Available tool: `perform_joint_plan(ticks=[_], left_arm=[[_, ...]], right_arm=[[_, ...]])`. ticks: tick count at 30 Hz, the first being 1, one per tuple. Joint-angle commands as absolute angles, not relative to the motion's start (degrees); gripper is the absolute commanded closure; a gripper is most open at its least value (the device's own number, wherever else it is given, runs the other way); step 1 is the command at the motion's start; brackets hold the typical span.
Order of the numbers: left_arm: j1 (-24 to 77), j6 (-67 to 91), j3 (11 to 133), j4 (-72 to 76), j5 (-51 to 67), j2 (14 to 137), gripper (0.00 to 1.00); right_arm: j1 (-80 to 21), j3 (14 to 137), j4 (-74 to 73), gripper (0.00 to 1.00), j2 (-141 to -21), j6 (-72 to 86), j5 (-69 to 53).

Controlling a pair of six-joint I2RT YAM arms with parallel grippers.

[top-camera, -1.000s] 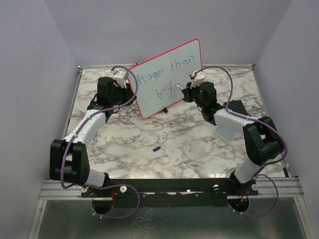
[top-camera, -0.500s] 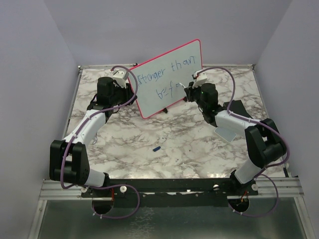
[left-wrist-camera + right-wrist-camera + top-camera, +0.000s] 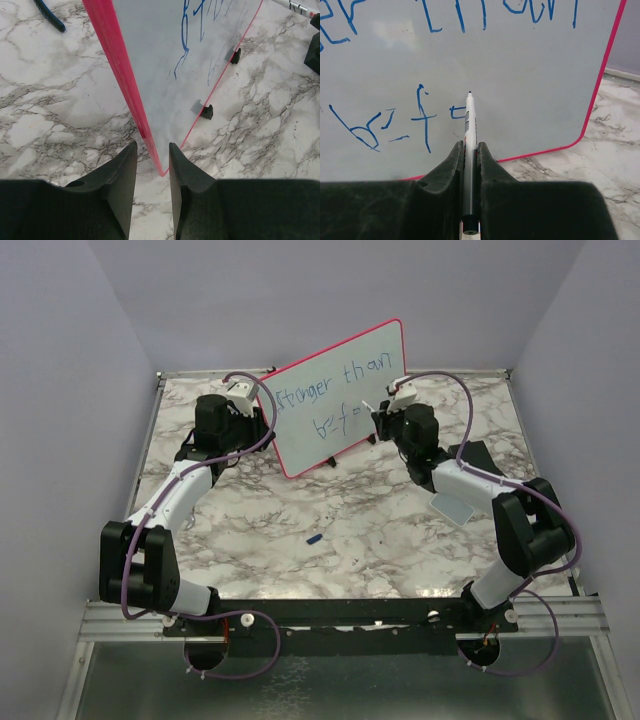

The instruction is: Write a sentence on the whiteboard

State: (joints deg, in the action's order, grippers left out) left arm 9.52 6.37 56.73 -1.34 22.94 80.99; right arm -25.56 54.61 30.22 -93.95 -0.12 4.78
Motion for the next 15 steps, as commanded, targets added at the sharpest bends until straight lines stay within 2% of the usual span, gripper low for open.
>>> perform_joint_plan(ticks=[1,15], left_arm=[[9.8,5.6,56.0,-0.2,23.8,79.5,0.67],[10.1,5.3,56.0,-0.2,24.0,79.4,0.67]], right_arm=[[-25.0,57.0,31.8,0.99,-94.9,-1.1,4.8],[-24.4,57.2,31.7,0.99,-96.8,-0.4,4.2]])
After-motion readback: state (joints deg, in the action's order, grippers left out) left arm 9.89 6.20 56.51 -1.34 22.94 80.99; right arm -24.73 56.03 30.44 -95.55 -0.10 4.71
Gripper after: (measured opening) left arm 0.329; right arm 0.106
